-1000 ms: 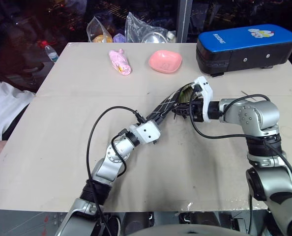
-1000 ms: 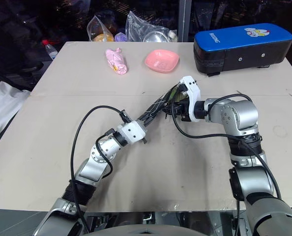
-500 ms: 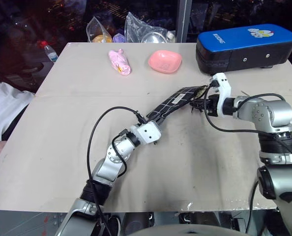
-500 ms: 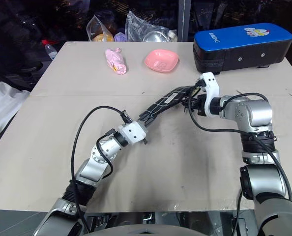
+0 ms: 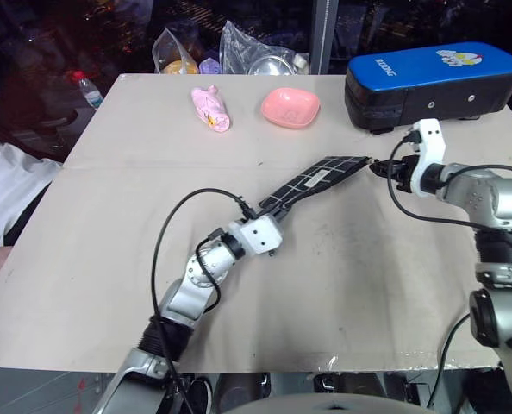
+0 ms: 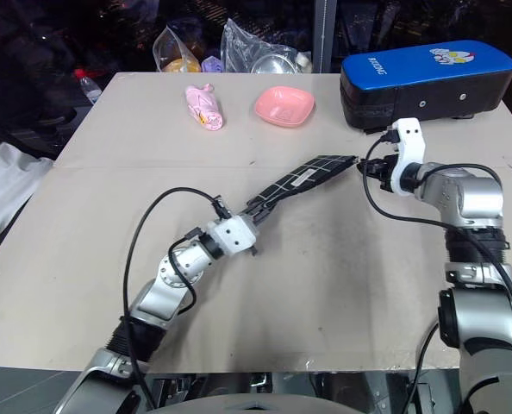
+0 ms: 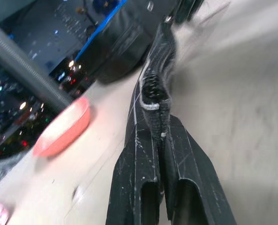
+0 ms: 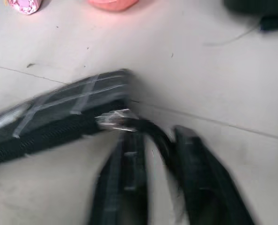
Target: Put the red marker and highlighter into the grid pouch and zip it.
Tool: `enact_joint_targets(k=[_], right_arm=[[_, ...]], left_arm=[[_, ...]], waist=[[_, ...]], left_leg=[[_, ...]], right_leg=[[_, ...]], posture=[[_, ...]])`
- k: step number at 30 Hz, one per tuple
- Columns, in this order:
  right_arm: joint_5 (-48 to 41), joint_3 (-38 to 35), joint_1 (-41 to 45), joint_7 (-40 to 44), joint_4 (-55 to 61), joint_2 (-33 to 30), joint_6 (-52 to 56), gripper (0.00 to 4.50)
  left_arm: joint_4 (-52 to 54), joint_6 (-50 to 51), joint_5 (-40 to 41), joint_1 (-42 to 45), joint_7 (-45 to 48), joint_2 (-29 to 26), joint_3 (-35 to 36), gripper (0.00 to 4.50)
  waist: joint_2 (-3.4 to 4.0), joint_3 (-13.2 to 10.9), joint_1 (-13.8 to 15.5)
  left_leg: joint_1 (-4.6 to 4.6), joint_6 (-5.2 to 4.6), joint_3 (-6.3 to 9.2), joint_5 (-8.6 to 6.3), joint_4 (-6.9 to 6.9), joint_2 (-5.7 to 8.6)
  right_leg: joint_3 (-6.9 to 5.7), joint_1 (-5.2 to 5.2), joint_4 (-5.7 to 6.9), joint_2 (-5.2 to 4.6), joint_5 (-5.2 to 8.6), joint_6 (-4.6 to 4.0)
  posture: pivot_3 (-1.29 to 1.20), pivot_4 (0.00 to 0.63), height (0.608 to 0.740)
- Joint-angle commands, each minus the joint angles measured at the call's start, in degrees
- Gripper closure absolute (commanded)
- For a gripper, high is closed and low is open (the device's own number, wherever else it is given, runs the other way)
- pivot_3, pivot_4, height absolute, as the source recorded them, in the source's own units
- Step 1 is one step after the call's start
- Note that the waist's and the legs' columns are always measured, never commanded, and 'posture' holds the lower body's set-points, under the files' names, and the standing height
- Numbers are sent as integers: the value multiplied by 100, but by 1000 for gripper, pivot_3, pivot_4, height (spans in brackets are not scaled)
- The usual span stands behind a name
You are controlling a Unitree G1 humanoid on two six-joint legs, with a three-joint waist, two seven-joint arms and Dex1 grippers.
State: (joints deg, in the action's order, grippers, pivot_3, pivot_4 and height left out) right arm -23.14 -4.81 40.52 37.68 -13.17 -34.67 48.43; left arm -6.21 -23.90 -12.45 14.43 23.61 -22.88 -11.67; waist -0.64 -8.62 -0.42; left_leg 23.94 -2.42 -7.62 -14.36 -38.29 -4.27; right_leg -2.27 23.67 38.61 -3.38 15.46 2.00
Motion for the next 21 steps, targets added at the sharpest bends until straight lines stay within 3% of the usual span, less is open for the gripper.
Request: enact_joint_targets(k=[1,4,7,8,11,14,21], right_arm=[[19,6,-748,920,620,-372,-1029,1575],[-136,-200,-1581,1606,903,-549,-1737,103],[-84,-338,-2109,1858,951,-627,-2334,0],[-3,-338,-2297,1982,921,-691,-2595,0],[52,-499,-2748,2271,681,-678,-3545,0],[50,-641,-2971,2699,218,-637,-4526,0],[-126,-745,-2964,3266,-552,-695,-4872,0]], left_arm=[[445,11,417,-306,226,-306,320,4187],[831,89,695,-870,471,-633,519,3107],[1223,426,1175,-1350,684,-706,646,1638],[1411,647,1445,-1557,791,-719,694,1429],[2121,1456,2311,-2297,1092,-794,848,58],[2655,2170,2828,-2830,1147,-815,983,23],[3379,3045,3115,-3430,878,-673,1167,23]], waist=[[0,0,-14],[-1,0,-35],[5,-3,-43],[4,-3,-39],[3,-3,-36],[0,-3,-34],[0,-3,-21]], left_leg=[[0,-1,0,0,1,0],[0,-2,1,-2,6,-2],[-10,-2,-4,-2,9,-5],[-11,-6,-4,-4,8,-5],[-14,-20,-1,-13,5,-6],[-16,-20,2,-13,4,-5],[-20,-23,3,-14,-2,-1]], right_leg=[[0,-1,-5,0,0,0],[1,-3,-10,0,0,1],[6,-4,-7,0,0,1],[6,-5,-5,0,0,1],[7,-11,-4,-2,0,0],[7,-12,-5,2,1,1],[16,-18,-5,9,2,-2]], posture=[[0,150,740],[0,150,740],[0,150,740],[0,150,740],[0,150,740],[0,150,740],[0,150,740]])
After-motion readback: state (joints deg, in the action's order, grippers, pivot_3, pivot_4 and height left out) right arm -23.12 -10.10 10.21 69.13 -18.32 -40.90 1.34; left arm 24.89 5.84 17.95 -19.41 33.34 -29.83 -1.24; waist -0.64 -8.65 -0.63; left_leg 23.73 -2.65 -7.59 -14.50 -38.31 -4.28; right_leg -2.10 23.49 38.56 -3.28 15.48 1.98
